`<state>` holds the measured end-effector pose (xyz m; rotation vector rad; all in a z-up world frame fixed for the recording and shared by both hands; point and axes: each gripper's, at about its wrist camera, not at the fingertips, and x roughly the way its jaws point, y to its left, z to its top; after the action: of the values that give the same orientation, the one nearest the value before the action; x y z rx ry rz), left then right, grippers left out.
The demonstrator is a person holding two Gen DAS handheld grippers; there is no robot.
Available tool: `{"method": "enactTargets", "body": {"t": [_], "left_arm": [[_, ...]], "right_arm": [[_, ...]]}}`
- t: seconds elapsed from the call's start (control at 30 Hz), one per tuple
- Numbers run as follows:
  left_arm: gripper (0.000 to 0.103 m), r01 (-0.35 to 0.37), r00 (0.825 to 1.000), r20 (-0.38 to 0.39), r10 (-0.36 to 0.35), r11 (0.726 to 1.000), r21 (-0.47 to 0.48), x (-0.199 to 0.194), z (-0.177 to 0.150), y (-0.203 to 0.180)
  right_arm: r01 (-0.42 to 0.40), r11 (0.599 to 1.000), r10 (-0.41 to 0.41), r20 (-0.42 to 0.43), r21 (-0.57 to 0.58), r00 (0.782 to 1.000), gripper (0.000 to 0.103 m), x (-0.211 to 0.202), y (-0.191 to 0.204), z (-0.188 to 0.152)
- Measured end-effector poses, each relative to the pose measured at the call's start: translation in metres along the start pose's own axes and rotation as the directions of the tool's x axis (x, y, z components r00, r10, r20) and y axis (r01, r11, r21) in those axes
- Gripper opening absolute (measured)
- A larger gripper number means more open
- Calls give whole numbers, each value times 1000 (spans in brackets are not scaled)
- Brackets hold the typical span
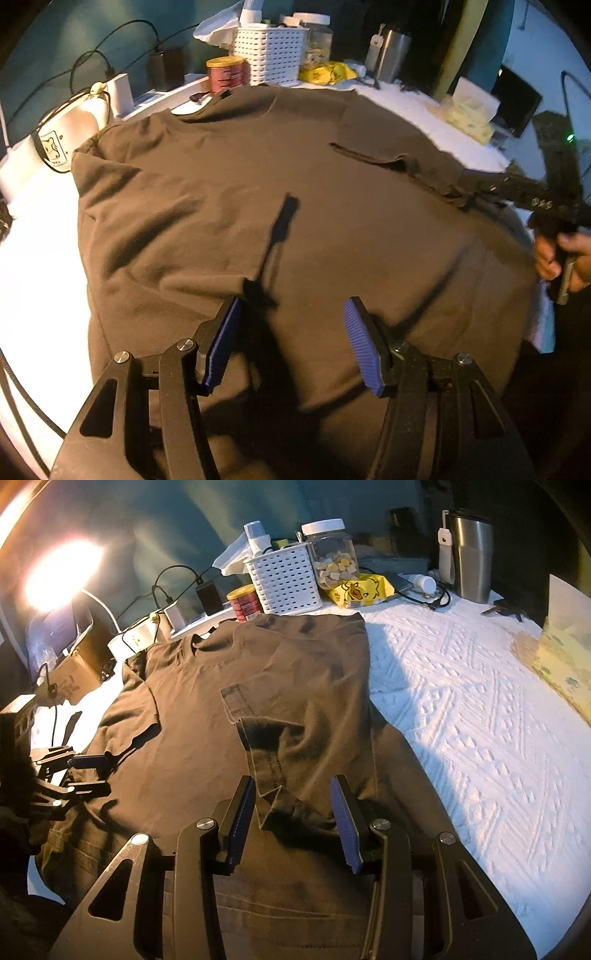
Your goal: Fold small clothes
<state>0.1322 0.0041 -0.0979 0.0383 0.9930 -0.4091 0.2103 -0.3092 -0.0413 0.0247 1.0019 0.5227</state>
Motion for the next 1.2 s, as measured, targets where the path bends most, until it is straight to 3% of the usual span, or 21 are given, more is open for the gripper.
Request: {"method": "enactTargets", "body": {"t": [0.37,0.57,0.83,1.0,1.2], "left_arm": [[58,-99,991,91,103,994,-46,-34,-15,-18],[58,-109,981,149,123,989,-101,-42,-19,-37],[58,-80,982,164,92,994,-80,-31,-30,-78],[58,-103,982,155,109,994,-46,-30,-40,-93],[58,-147,975,155,160,985,-89,-40,-49,-77]], "right_arm": [[16,1000,-16,26,-13,1000,45,-19,-3,-8],[14,999,-13,18,-48,1000,45,-33,-2,-17],[40,995,-39,7,-93,999,45,-52,-15,-39],[8,988,-5,17,-155,1000,45,-44,-4,-36],[-23,977,27,14,-213,1000,45,-12,27,-19]]}}
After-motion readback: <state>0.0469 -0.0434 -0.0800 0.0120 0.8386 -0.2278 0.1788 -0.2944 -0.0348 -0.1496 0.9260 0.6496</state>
